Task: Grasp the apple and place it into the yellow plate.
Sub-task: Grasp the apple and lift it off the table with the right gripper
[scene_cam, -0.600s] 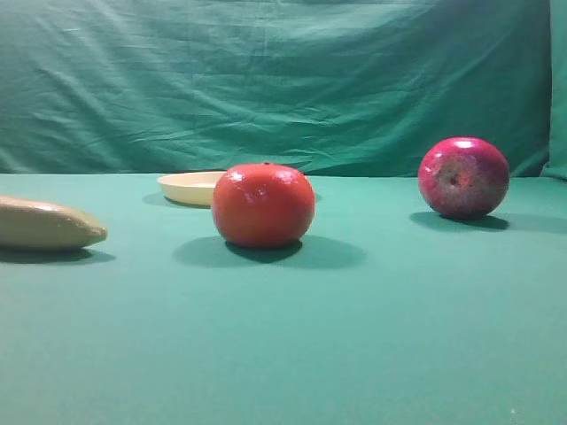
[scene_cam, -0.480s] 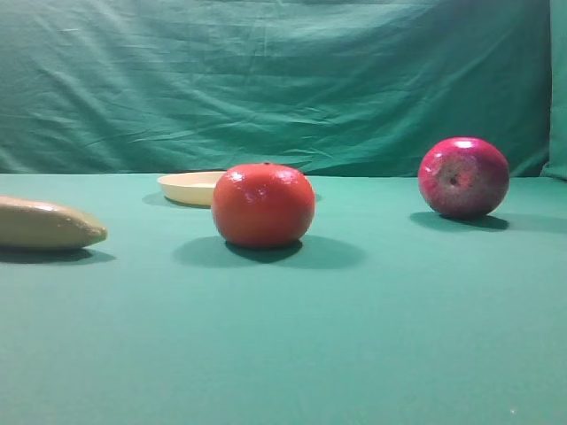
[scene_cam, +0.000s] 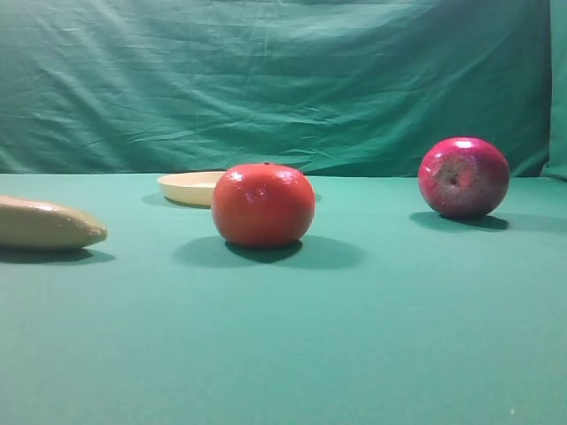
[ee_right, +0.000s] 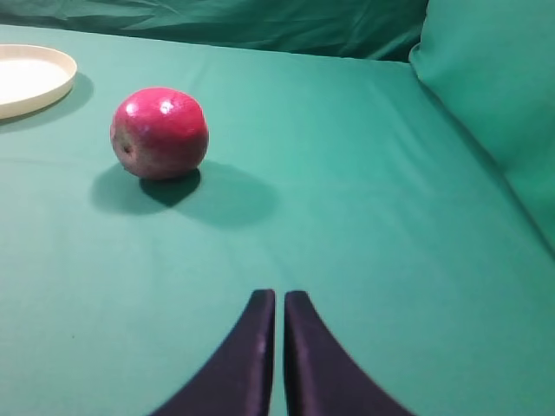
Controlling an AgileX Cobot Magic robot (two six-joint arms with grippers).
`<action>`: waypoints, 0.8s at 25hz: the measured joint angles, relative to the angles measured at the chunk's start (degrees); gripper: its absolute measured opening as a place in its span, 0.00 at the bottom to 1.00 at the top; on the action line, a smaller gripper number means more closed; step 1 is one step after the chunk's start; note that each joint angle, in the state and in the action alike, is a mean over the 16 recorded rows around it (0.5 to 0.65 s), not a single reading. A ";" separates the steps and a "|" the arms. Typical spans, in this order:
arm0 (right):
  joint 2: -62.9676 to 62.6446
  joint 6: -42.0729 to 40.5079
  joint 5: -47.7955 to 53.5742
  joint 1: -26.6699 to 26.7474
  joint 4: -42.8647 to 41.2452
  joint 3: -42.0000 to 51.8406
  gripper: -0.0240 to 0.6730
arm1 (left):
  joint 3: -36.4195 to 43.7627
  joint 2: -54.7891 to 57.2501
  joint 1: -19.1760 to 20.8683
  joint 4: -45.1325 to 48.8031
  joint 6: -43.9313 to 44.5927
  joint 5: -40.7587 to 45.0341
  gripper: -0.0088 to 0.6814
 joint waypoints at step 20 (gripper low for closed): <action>0.00 0.00 0.00 0.00 0.00 0.00 0.03 | 0.00 0.00 0.00 0.00 0.00 0.00 0.24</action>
